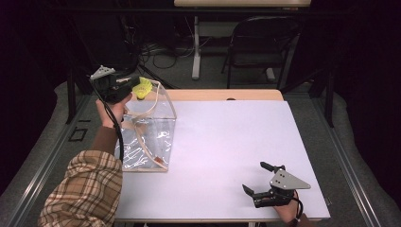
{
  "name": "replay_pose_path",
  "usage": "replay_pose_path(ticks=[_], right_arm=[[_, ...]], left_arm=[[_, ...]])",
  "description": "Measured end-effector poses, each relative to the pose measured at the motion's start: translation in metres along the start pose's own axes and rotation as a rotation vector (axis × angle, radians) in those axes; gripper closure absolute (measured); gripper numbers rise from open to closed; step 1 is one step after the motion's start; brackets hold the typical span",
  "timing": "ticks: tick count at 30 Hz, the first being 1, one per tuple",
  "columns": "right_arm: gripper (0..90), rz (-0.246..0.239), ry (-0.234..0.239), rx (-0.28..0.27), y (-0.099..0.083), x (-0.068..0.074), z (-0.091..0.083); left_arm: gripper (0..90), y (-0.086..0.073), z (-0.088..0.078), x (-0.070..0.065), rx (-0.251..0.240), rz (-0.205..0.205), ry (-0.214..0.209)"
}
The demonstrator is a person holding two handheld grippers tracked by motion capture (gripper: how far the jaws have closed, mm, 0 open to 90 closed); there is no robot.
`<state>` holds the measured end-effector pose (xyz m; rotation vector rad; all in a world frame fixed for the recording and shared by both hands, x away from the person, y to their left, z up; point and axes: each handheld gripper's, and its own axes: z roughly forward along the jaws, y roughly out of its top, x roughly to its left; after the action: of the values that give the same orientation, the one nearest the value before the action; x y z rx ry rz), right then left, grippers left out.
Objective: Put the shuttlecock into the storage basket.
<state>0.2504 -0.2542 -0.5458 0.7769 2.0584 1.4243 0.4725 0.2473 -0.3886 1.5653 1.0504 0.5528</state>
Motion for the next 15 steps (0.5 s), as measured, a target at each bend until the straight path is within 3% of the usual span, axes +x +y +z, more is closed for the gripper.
replay_pose_path(ticks=[15], right_arm=[[0.9, -0.001, -0.001, 0.002, 0.0, 0.0, -0.0001]], left_arm=[[90.0, -0.009, 0.0049, 0.003, 0.025, -0.01, 0.004]])
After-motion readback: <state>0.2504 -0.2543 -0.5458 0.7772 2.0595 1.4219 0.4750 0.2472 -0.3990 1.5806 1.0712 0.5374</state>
